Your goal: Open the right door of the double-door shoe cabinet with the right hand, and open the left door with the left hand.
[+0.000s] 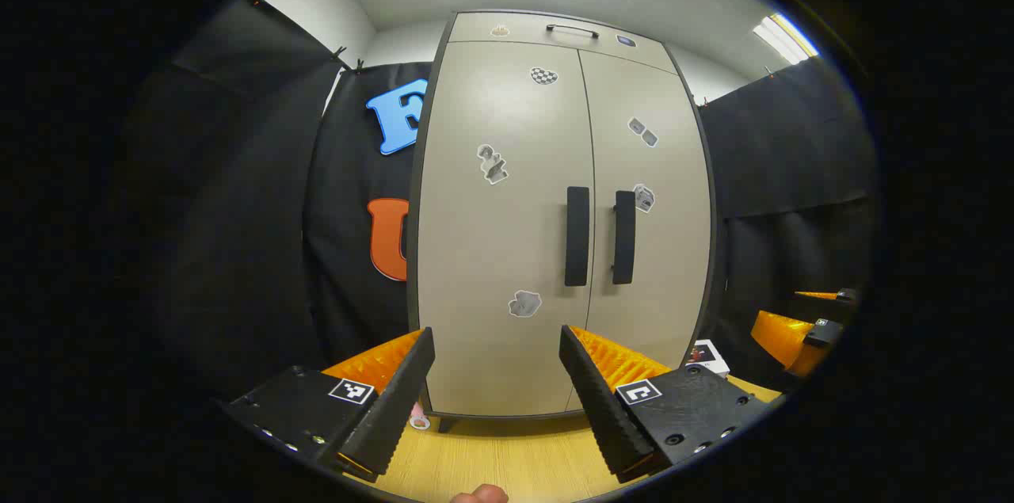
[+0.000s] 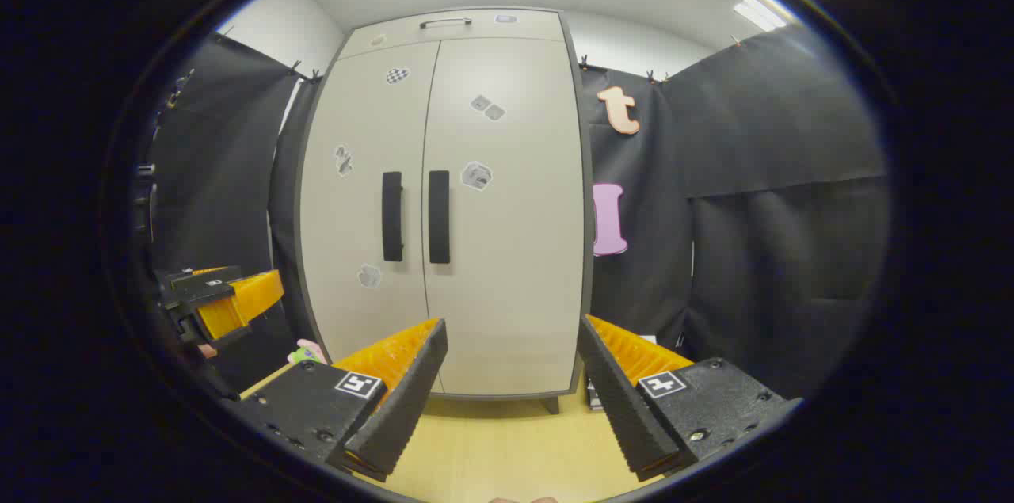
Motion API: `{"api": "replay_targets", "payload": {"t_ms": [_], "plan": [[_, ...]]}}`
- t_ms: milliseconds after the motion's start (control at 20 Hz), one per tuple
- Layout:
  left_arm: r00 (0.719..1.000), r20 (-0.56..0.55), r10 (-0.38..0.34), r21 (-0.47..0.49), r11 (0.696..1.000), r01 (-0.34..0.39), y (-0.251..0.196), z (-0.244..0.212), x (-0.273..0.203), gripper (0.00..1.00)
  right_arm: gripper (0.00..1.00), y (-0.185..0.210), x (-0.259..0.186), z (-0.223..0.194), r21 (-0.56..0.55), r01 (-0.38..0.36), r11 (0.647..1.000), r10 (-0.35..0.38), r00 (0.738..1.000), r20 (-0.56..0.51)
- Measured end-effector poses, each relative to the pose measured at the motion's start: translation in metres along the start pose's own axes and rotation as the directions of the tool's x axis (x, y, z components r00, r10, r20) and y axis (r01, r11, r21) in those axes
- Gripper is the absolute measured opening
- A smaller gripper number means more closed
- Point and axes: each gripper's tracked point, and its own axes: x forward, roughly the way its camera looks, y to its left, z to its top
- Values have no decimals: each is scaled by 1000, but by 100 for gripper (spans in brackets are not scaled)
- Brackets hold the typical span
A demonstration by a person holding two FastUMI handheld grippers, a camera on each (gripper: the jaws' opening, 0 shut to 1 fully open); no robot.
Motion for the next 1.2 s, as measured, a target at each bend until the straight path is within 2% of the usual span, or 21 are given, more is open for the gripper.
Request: {"api": "replay_targets", "payload": {"t_ms": [1200], "plan": [[1000,30,-1,23,1000,0,-5,11,-9,95,100,4,-9,-8,-11,-15,1000,15,1000,-14]]}}
